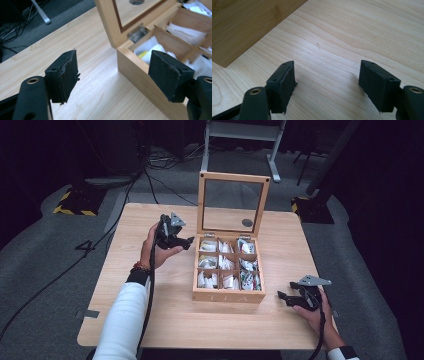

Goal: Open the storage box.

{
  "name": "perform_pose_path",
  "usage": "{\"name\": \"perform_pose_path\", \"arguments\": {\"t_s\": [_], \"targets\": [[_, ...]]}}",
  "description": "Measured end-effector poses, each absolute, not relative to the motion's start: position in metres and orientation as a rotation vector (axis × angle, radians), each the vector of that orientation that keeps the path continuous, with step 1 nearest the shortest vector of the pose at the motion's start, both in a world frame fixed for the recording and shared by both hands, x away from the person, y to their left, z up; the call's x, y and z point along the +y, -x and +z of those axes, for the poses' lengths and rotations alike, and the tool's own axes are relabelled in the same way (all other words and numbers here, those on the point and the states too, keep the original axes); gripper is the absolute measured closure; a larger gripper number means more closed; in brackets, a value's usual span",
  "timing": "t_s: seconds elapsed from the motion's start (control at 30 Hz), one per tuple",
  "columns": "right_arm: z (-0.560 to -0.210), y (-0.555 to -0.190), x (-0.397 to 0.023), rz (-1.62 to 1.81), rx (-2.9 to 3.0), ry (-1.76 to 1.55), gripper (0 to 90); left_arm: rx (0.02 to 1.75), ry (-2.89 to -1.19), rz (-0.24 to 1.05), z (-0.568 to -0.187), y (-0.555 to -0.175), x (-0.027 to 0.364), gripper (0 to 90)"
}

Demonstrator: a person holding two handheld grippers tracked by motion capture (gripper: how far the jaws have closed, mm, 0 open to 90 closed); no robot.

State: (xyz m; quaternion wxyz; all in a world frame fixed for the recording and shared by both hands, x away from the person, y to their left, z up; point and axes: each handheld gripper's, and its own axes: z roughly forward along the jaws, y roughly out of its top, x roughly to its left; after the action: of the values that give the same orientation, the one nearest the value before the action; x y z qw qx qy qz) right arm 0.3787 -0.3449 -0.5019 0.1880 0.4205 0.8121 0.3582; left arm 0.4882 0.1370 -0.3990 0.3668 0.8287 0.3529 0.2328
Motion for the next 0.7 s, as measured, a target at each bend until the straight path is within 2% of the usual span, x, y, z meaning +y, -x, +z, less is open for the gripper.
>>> {"name": "perform_pose_path", "arguments": {"t_s": [0.27,0.7], "targets": [[-0.500,-0.379,-0.345,0.987,2.292,-1.184,31.1,0.863,-2.174,0.675,-0.405,-0.462,0.142,20.7],[-0.468,-0.372,-0.338,1.053,2.258,-1.092,33.5,0.822,-2.210,0.669,-0.425,-0.421,0.162,18.9]]}}
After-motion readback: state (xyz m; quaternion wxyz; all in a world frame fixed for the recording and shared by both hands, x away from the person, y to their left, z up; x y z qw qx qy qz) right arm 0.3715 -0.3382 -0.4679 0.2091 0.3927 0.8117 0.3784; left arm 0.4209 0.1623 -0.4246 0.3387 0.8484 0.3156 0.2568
